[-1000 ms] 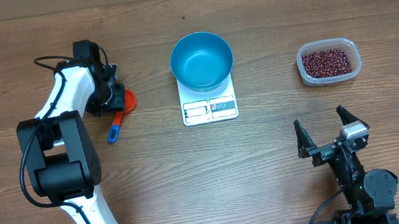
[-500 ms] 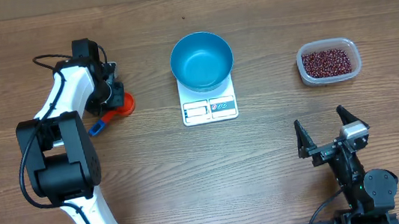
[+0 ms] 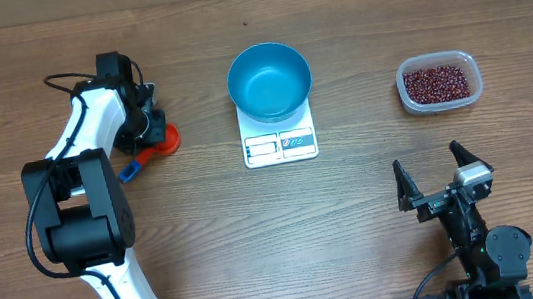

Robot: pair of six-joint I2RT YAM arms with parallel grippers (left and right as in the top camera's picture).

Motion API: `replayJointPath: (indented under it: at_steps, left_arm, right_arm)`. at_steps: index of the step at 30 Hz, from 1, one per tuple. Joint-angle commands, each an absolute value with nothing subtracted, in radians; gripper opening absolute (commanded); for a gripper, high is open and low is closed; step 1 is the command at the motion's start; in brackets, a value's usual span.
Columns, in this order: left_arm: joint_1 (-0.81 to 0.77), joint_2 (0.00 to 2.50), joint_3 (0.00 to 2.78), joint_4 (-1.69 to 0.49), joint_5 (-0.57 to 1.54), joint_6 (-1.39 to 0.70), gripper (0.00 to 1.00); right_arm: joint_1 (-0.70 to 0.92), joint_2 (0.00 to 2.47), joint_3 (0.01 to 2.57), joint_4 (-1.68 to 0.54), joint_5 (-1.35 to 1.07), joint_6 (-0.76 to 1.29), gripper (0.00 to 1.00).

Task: Scoop item into bowl and weigh 150g on scale
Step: 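Lower the left gripper and grasp the red scoop's cup rim, then lift the red scoop with the left gripper toward the scale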

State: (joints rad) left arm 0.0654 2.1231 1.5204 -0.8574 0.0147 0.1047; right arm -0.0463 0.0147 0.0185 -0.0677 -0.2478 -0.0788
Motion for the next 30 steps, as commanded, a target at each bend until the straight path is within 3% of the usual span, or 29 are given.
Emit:
replayJointPath:
  at_steps: [1,17,23,30]
  left_arm:
    - [0.067,2.133,1.511,-0.875,-0.012,0.096,0.04]
    - [0.067,1.892,1.717,-1.035,-0.079,-0.123,0.04]
    - [0.067,1.759,1.717,-1.057,-0.078,-0.341,0.04]
    - [0.065,1.680,1.717,-1.200,-0.077,-0.785,0.04]
  right_arm:
    - [-0.054,0.003,0.008,-0.062,-0.248,-0.080,1.00]
    - [-0.054,0.003,0.008,-0.062,-0.247,-0.080,1.00]
    - [-0.054,0.003,0.008,-0.062,-0.248,-0.080,1.00]
    - [-0.054,0.003,0.008,-0.062,-0.248,-0.080,1.00]
